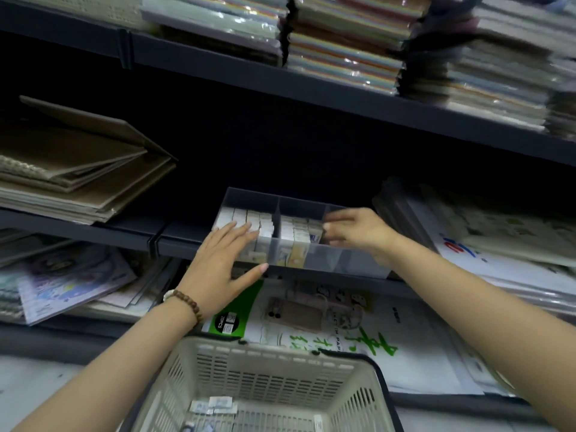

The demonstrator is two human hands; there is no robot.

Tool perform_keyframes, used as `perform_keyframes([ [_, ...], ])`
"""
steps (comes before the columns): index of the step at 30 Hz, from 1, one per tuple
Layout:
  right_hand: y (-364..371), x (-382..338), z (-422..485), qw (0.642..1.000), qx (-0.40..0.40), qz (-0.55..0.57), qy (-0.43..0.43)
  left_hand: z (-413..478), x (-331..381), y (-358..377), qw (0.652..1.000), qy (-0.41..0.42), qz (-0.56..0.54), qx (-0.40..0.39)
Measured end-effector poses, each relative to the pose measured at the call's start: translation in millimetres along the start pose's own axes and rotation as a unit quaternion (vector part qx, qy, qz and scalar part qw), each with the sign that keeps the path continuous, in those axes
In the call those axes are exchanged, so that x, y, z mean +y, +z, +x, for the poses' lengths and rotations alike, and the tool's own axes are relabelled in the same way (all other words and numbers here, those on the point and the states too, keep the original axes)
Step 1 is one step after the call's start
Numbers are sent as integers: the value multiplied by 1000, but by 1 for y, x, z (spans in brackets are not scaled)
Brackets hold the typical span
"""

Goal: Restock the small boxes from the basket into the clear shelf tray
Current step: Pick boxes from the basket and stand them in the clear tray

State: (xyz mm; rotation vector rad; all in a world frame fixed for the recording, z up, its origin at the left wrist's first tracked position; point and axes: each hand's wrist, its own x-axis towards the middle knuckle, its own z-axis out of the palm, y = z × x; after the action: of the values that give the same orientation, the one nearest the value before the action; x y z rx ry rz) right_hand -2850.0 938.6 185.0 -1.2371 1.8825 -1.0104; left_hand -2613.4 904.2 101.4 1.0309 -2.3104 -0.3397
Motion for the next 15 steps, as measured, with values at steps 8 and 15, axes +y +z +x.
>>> perform_keyframes([
  [8,19,120,-77,986,-111,89,82,-88,-12,40,971,-70,-9,-226],
  [15,89,295,-100,923,-194,-40,330,-172,-45,129,855,-216,-37,-471],
])
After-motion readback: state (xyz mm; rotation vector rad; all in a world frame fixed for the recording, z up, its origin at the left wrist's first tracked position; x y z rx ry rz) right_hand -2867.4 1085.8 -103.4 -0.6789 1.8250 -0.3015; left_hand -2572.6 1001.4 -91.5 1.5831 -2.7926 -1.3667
